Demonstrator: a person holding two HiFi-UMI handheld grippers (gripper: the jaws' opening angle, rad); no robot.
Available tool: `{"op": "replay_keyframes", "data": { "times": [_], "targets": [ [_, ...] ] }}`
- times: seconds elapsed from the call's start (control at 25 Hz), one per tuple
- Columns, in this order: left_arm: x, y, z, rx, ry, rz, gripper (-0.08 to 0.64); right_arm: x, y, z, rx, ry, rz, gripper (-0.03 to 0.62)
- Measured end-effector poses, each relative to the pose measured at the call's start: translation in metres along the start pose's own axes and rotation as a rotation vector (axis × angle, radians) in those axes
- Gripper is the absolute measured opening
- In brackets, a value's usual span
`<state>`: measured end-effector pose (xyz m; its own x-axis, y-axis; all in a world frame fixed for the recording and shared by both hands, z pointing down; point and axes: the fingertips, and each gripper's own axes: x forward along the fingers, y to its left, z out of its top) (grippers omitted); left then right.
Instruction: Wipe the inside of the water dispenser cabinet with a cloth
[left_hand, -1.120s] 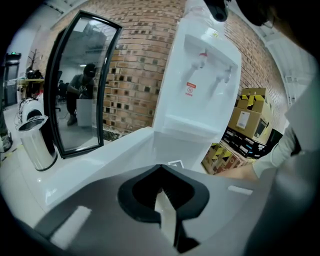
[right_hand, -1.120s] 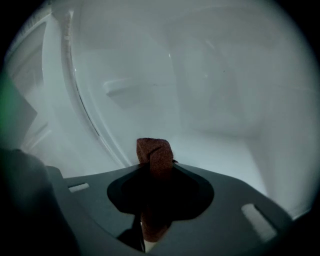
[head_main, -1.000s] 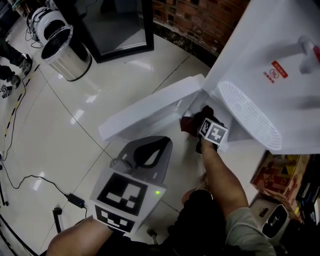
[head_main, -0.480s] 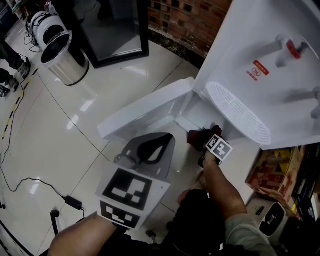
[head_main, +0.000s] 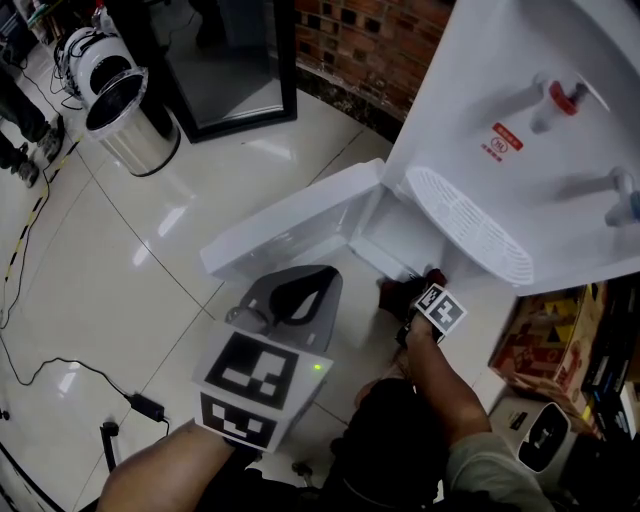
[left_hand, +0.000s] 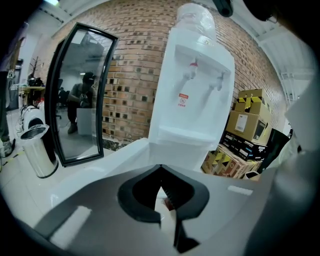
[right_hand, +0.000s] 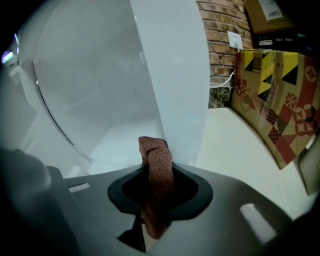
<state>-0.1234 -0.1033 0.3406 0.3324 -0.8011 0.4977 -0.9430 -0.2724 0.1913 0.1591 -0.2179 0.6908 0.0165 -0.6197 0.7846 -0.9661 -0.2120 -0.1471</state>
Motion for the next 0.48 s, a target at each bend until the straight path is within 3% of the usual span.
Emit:
{"op": "replay_keyframes", "data": {
  "times": [0.12,0.36,0.48],
  "targets": [
    [-0.002,0.004,0.002,-0.005,-0.006,0.002,0.0,-0.008,0.02,0.011,-0.061,-0.046,0.069,0.104],
    [-0.005,0.01,-0.001,0.0,-0.005,0.006,0.0,-0.048,0.134,0.038,-0.317,-0.223,0.401,0.107],
    [-0.009,0.022,-0.011,-0.006,0.012,0.026,0.0,-0.058,0.185,0.027,-0.456,-0.232,0.514,0.107]
  ]
}}
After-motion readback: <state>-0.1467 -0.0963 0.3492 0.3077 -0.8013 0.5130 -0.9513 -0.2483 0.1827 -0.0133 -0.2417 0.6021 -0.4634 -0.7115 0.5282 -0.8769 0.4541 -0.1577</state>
